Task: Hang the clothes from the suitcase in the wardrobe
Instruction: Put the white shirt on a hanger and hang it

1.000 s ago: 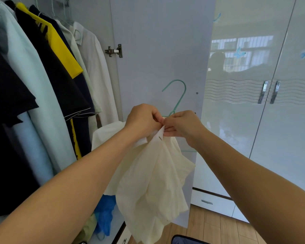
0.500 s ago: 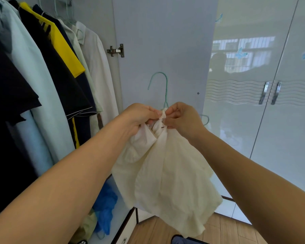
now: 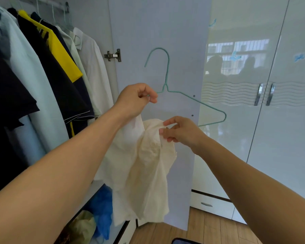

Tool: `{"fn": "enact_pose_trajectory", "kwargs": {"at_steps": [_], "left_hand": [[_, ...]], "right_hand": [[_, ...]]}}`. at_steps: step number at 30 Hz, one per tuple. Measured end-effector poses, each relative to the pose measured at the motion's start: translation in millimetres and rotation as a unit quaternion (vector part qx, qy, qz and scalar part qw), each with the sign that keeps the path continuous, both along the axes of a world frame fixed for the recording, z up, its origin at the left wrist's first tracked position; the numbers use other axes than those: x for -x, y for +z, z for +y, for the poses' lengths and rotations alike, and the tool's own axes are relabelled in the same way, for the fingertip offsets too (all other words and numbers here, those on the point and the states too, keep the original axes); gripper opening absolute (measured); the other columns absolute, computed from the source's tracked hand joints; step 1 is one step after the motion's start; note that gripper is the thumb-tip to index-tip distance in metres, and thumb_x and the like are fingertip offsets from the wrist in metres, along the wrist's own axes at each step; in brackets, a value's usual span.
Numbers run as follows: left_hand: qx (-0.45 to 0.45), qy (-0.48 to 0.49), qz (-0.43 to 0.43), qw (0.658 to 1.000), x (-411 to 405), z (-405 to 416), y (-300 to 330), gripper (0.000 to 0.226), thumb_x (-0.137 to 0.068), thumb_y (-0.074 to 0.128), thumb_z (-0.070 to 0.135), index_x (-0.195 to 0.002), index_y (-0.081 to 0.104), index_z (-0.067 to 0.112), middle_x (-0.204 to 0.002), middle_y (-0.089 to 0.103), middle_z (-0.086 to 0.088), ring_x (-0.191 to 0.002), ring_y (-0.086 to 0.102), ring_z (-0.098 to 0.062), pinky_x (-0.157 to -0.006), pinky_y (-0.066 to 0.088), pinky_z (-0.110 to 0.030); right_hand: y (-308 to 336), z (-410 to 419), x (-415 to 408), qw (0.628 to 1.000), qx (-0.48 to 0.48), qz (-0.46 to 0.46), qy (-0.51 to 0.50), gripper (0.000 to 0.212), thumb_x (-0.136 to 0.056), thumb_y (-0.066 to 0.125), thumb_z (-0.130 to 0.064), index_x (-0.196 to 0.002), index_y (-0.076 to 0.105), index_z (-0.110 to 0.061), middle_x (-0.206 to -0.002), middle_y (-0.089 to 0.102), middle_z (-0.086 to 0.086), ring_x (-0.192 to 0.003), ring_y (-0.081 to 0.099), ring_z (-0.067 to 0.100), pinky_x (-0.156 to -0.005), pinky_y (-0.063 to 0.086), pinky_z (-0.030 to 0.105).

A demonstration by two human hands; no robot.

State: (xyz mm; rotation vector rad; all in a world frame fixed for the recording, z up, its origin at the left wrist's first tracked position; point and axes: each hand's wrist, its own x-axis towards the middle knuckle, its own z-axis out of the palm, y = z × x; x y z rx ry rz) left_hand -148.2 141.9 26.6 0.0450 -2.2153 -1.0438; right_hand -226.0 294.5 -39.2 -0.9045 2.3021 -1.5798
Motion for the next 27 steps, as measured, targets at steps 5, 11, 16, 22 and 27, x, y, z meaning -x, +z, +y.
{"fn": "enact_pose_trajectory", "kwargs": {"at_steps": [5,11,16,22,27], "left_hand": [[0.044,-0.032,0.003,0.998,-7,3,18,0.023,-0.094,0.052,-0.003,-0.088,0.066,0.014,-0.086,0.07,0.002,-0.064,0.055,0.009,-0.063,0.042,-0.009],[0.018,-0.025,0.044,0.999,-11,-3,24,0.031,-0.094,0.048,-0.006,-0.082,0.063,0.019,-0.083,0.069,-0.001,-0.059,0.053,0.007,-0.061,0.041,-0.013],[-0.003,0.033,0.061,0.998,-11,-14,25,0.034,-0.093,0.047,-0.006,-0.079,0.062,0.022,-0.078,0.067,0.005,-0.056,0.05,0.005,-0.057,0.04,-0.01],[-0.089,0.023,0.131,0.987,-18,-25,47,0.033,-0.093,0.045,-0.01,-0.081,0.059,0.018,-0.078,0.067,0.004,-0.06,0.052,-0.002,-0.056,0.038,-0.011],[-0.087,-0.024,0.144,0.986,-28,-26,61,0.033,-0.09,0.046,-0.013,-0.081,0.059,0.016,-0.065,0.071,0.012,-0.054,0.048,-0.003,-0.057,0.037,-0.014]], "right_hand": [[4,-8,-5,0.991,0.02,0.132,0.004,0.068,-0.073,0.081,-0.021,-0.133,0.05,-0.026,-0.119,0.053,-0.005,-0.105,0.055,0.013,-0.091,0.046,0.029],[7,-14,-28,0.962,0.102,0.255,0.013,0.014,-0.079,0.071,-0.005,-0.084,0.07,-0.017,-0.087,0.059,-0.016,-0.091,0.054,0.006,-0.077,0.037,0.011],[8,-6,-39,0.953,0.175,0.062,0.239,0.022,-0.081,0.066,0.008,-0.085,0.065,-0.013,-0.079,0.067,-0.004,-0.074,0.063,0.009,-0.072,0.049,0.019],[-19,12,-32,0.913,-0.151,-0.183,0.333,0.037,-0.088,0.066,-0.031,-0.12,0.057,-0.015,-0.109,0.068,0.005,-0.094,0.068,0.021,-0.074,0.056,0.032],[-36,17,-26,0.93,-0.3,-0.093,0.191,0.067,-0.089,0.045,-0.063,-0.144,0.037,-0.025,-0.138,0.05,0.006,-0.108,0.061,0.029,-0.092,0.052,0.041]]}}
